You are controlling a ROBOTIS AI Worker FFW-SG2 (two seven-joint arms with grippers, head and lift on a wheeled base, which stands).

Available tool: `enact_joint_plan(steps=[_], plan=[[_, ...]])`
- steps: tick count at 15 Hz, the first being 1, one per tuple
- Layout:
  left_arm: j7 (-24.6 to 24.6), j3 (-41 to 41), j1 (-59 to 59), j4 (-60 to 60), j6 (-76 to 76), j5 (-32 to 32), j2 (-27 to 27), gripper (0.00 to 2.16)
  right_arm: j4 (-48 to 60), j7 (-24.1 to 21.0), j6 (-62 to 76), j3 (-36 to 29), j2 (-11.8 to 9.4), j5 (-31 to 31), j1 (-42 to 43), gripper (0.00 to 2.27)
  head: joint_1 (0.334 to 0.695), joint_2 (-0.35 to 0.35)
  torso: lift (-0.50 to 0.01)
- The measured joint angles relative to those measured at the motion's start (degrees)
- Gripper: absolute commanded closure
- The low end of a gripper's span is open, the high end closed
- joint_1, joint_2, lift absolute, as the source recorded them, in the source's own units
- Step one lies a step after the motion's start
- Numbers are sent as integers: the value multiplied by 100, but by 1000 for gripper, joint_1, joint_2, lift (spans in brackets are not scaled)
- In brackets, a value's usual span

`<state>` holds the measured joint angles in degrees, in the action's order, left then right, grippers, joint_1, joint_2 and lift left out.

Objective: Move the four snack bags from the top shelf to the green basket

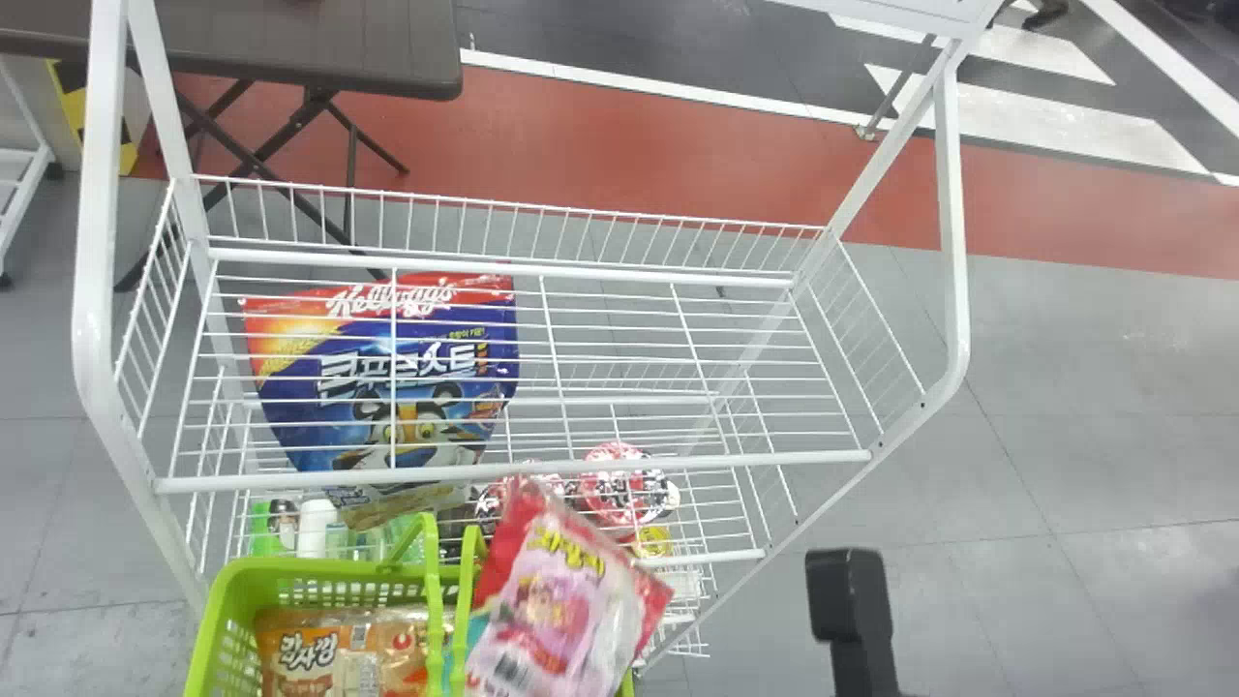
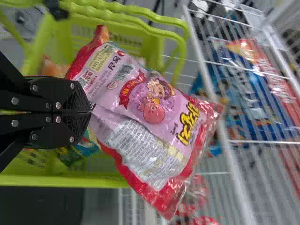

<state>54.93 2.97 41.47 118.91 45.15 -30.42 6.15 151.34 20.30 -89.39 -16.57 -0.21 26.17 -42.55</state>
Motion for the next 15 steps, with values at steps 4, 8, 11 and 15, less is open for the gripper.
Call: enact_joint_plan(steps=[4,8,11,15], plan=[[11,9,12,1,-12,3,-17,1403,-128,111,-56,99,-100,-66,-265,2246,695,-350,0],[8,28,27,5,-19,13,-17,1403,-393,122,-57,194,-216,-281,-276,-1,695,-350,0],[-9,67,35,23,-19,43,-17,1403,-353,41,304,357,-228,-658,-218,53,695,-350,0],[-10,68,62,50,-19,50,-17,1403,-580,-571,815,1146,-364,-1855,126,53,695,-350,0]])
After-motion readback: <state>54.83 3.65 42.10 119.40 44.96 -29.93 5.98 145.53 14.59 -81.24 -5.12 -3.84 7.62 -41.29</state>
